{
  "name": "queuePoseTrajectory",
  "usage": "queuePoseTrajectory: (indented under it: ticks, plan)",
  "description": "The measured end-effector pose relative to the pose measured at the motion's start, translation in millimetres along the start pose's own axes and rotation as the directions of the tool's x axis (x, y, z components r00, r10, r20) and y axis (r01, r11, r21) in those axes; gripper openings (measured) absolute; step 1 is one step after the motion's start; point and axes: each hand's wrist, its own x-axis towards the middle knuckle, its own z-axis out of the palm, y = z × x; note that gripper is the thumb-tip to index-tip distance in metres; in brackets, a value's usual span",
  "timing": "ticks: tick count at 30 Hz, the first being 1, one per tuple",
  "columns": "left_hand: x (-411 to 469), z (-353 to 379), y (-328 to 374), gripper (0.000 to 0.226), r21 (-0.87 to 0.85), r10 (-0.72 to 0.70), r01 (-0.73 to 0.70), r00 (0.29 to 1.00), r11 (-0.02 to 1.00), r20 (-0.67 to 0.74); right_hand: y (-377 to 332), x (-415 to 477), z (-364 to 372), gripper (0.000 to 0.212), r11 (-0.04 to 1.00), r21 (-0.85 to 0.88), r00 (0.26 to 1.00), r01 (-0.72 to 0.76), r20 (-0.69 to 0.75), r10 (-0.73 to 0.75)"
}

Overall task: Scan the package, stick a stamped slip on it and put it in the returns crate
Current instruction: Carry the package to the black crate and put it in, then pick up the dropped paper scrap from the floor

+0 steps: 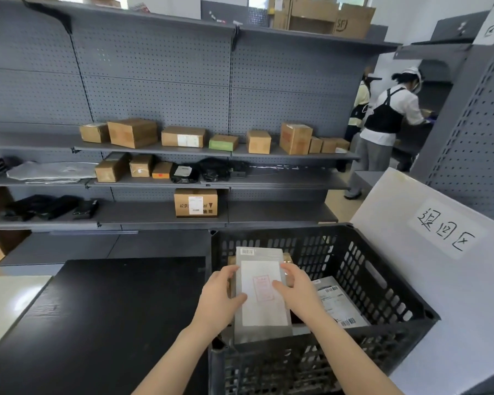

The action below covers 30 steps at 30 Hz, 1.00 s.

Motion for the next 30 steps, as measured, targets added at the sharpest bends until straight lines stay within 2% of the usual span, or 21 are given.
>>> queuePoseTrajectory:
  ticks: [4,8,17,23,30]
  plan:
    - [-16,-19,-4,0.038,-0.093,-0.021,0.007,0.988,0.996,-0.15,-18,-5,12,0.038,0.993,0.06,0.995,0.104,-0.003,-0.104]
    - [-47,-48,-26,0.022,-0.142,-0.099,0.057,0.947,0.988,-0.306,-43,-17,45,0.028,0.968,0.143,0.973,0.207,0.076,-0.219]
    - [-165,-127,-89,0.013,-0.22,-0.349,0.271,0.737,0.937,-0.579,-99,-84,151,0.026,0.902,0.161,0.842,0.401,0.323,-0.432]
    - [-258,-181,-127,0.011,-0.321,-0.456,0.326,0.572,0.889,-0.682,-137,-155,228,0.024,0.871,0.214,0.702,0.443,0.521,-0.485]
    - [-388,-241,-180,0.012,-0.405,-0.539,0.377,0.385,0.833,-0.749,-179,-266,327,0.027,0.832,0.265,0.483,0.487,0.712,-0.509]
